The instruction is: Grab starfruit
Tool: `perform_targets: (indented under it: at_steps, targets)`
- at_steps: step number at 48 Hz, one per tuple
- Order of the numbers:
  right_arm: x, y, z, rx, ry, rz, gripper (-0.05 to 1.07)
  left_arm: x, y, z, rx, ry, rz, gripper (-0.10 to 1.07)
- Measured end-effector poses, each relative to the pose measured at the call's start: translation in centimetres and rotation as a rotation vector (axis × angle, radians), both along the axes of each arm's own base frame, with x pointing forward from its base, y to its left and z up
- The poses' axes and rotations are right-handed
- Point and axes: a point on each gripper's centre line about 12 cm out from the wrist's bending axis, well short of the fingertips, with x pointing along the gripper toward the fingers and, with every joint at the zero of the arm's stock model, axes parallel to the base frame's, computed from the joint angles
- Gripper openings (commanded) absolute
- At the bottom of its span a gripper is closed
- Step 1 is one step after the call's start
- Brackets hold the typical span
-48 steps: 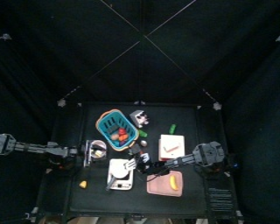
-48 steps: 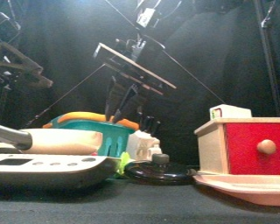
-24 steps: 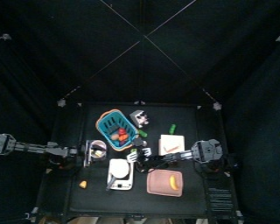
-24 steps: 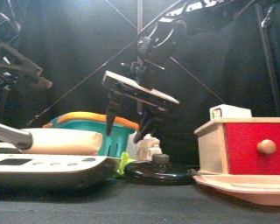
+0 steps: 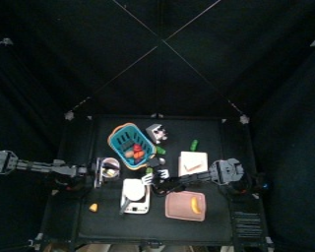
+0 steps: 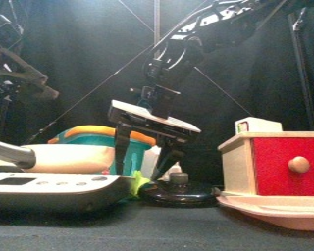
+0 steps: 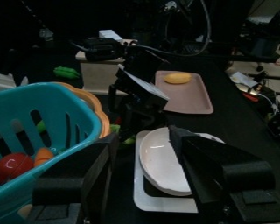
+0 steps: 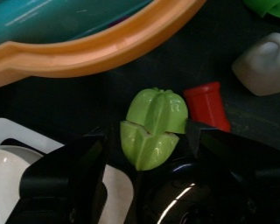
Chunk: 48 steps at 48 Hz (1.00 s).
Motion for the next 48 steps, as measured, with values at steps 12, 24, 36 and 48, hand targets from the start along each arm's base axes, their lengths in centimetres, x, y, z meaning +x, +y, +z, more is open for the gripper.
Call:
perform_targets:
  at_steps: [12,24,36,48]
  targets:
    - [-0.1,-0.2,-0.8,0.015,0.017,-0.016,0.97,0.0,0.0,0.0,-0.001,-0.002,0.0,0.87]
    - [-0.1,-0.5,-1.4,0.017,0.03,-0.025,0.96,0.0,0.0,0.0,-0.002,0.0,0.0,0.87]
    - [-0.3,-0.6,-1.6,0.014,0.037,-0.026,0.93,0.0,0.0,0.0,-0.002,0.0,0.0,0.87]
    - [-0.3,-0.5,-1.6,0.023,0.037,-0.031,0.77,0.0,0.0,0.0,-0.002,0.0,0.0,0.87]
